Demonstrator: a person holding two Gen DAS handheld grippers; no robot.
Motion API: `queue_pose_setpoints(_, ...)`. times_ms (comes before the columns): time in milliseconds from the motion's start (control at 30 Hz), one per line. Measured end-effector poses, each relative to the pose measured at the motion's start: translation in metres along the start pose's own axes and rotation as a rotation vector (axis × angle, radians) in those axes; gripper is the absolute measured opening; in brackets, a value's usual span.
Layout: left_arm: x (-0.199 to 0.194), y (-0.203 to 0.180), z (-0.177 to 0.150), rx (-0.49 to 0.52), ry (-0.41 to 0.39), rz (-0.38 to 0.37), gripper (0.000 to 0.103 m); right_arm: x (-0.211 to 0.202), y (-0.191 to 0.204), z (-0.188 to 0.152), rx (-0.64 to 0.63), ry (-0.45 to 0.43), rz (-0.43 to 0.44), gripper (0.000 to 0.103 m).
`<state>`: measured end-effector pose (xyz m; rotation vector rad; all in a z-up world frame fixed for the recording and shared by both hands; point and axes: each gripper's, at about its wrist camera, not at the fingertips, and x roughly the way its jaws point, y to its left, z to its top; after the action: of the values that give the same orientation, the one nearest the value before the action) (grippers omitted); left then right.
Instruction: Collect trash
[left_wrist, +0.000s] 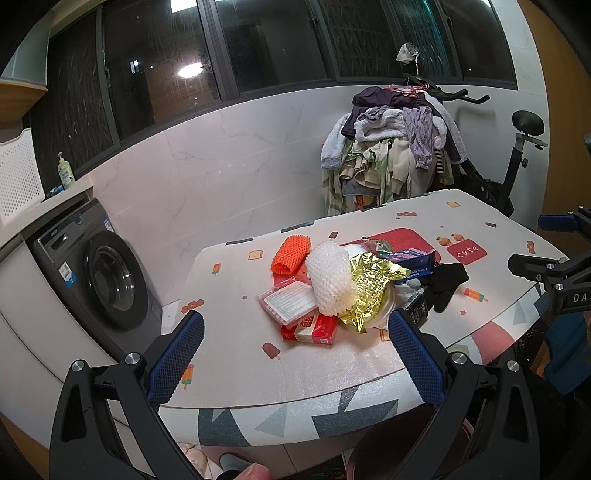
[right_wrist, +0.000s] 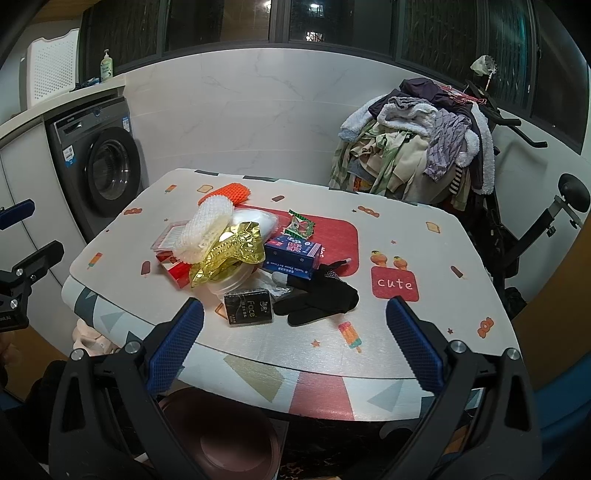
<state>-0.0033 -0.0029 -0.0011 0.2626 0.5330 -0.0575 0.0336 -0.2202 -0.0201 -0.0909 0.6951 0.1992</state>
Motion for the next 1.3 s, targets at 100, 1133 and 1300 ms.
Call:
queue_pose_setpoints(100,0.0,0.0,0.0,0.001,0.0,-0.001,0.098,0.0,0.0,0.0,-0.001,0.0,-0.001,0.097)
queue_pose_setpoints(1133,0.005,0.0,-0.003,0.0,0.005,-0.002,0.098,-0.001,-0.008,-0.008,0.001,0.008,-0.004,0.097)
queue_pose_setpoints(1300,0.007,0.0,-0.013,0.002,0.01,-0.01,0.098,0.001,-0.009,-0.014,0.0,0.012,-0.005,0.097)
